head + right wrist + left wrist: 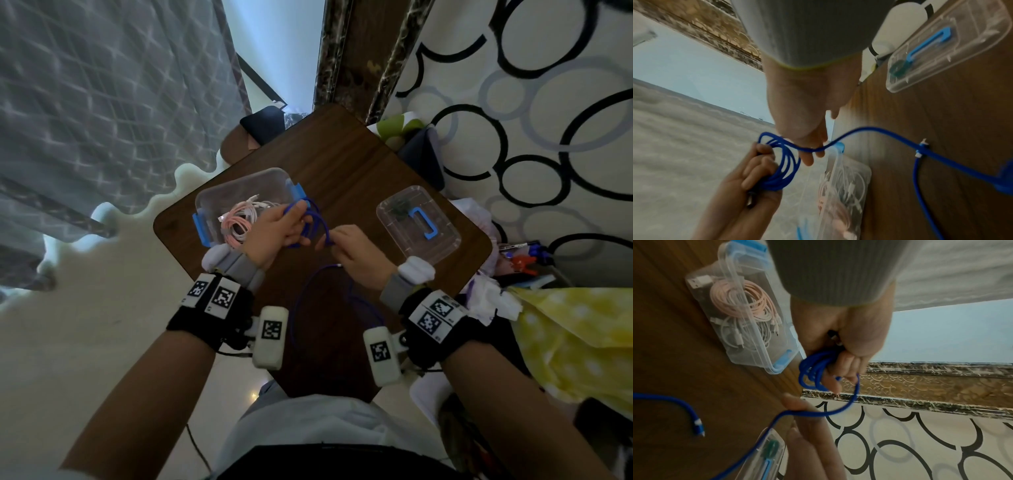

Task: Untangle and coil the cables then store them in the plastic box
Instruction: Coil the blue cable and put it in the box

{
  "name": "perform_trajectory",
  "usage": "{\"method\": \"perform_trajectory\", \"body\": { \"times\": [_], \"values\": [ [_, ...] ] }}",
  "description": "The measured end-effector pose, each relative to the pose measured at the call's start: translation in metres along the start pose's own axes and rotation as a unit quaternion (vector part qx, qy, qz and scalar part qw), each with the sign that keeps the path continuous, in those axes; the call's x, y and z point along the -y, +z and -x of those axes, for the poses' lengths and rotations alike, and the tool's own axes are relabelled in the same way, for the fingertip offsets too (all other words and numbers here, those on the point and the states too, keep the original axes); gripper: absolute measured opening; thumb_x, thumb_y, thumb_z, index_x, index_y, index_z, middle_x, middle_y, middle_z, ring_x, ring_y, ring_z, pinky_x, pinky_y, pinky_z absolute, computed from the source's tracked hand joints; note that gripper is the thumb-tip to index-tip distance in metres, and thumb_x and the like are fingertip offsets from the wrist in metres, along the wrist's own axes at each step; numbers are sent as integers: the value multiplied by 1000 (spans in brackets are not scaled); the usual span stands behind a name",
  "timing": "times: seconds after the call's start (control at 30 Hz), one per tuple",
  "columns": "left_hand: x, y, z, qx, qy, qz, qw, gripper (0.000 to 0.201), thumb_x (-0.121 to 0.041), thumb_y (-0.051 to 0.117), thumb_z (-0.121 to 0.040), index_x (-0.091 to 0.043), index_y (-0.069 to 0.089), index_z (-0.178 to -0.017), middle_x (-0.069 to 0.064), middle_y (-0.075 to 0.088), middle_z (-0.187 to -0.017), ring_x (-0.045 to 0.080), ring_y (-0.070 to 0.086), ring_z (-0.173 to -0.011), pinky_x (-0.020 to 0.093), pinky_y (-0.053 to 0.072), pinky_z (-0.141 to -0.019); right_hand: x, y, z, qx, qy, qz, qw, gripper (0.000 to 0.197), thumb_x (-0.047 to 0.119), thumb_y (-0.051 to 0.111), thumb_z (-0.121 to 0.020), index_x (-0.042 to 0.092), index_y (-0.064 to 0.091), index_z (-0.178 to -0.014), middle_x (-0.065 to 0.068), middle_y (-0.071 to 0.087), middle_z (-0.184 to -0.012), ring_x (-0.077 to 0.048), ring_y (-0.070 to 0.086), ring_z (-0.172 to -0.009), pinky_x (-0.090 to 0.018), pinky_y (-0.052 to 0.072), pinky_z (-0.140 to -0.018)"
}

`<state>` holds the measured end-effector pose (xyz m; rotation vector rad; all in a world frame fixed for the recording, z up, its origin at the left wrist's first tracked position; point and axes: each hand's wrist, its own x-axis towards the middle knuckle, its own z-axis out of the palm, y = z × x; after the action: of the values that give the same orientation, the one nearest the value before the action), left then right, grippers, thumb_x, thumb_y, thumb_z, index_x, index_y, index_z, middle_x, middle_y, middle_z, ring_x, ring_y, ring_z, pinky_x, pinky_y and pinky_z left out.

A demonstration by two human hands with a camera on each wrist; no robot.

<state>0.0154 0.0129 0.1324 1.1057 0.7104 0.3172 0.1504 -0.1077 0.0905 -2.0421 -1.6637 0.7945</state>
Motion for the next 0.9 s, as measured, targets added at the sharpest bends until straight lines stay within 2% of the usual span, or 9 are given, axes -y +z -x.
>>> {"method": "perform_trajectory", "body": {
  "times": [0.1,0.17,0.23,0.3,0.37,0.53,0.7,0.8,0.9],
  "values": [
    [4,-2,-6,-59,-15,38,997,32,-25,37,-99,-9,51,-75,-8,44,-42,5,43,-39,19,52,-55,17,9,4,39,27,-225,973,22,14,37,-98,24,55,-92,1,60,-91,-11,56,-87,-30,45,-84],
    [3,-4,-4,-50,-17,29,998,33,-27,35,-99,-10,52,-75,-5,50,-44,7,49,-42,20,52,-57,26,13,4,17,71,-349,934,25,17,34,-100,21,53,-85,1,53,-74,-10,53,-65,-29,49,-68],
    [3,-8,0,-11,-31,0,999,34,-30,36,-98,-10,54,-77,-3,52,-45,8,51,-42,24,53,-60,27,10,1,-29,130,-411,902,26,19,31,-101,20,52,-85,2,44,-64,-5,44,-50,-21,42,-50],
    [1,-7,4,49,-51,-55,996,36,-31,34,-98,-9,58,-82,-2,53,-46,10,54,-43,24,56,-64,22,4,-1,-91,162,-405,895,21,20,32,-101,25,50,-92,5,43,-63,1,42,-45,-17,34,-46],
    [1,-1,7,99,-67,-97,988,38,-33,33,-98,-8,61,-89,0,56,-48,13,59,-48,27,56,-71,16,-2,1,-143,135,-339,920,13,19,38,-100,25,49,-96,8,46,-66,3,46,-50,-16,35,-52],
    [10,0,6,99,-90,-93,987,27,-24,36,-98,-9,59,-95,-3,53,-47,8,53,-46,32,53,-76,16,-10,1,-133,58,-213,966,9,17,50,-95,18,58,-92,14,50,-69,4,49,-66,-12,36,-65],
    [4,2,8,115,-72,24,990,33,-21,29,-100,-7,54,-84,-7,34,-38,3,30,-32,18,42,-48,14,-8,-5,-163,80,-227,957,11,23,49,-95,14,55,-94,12,50,-70,5,48,-62,-13,37,-63],
    [-4,4,10,122,-39,158,979,30,-20,28,-100,-10,51,-83,-9,35,-41,3,31,-33,20,49,-56,7,7,-5,-140,106,-254,951,21,23,38,-100,26,51,-84,9,48,-67,0,46,-58,-29,39,-65],
    [-14,5,10,111,5,245,963,24,-14,28,-97,-10,47,-83,-9,39,-45,3,35,-38,26,54,-71,-3,25,1,-105,140,-269,947,25,21,30,-102,30,50,-88,2,49,-65,-8,48,-57,-33,40,-67]
  ]
}}
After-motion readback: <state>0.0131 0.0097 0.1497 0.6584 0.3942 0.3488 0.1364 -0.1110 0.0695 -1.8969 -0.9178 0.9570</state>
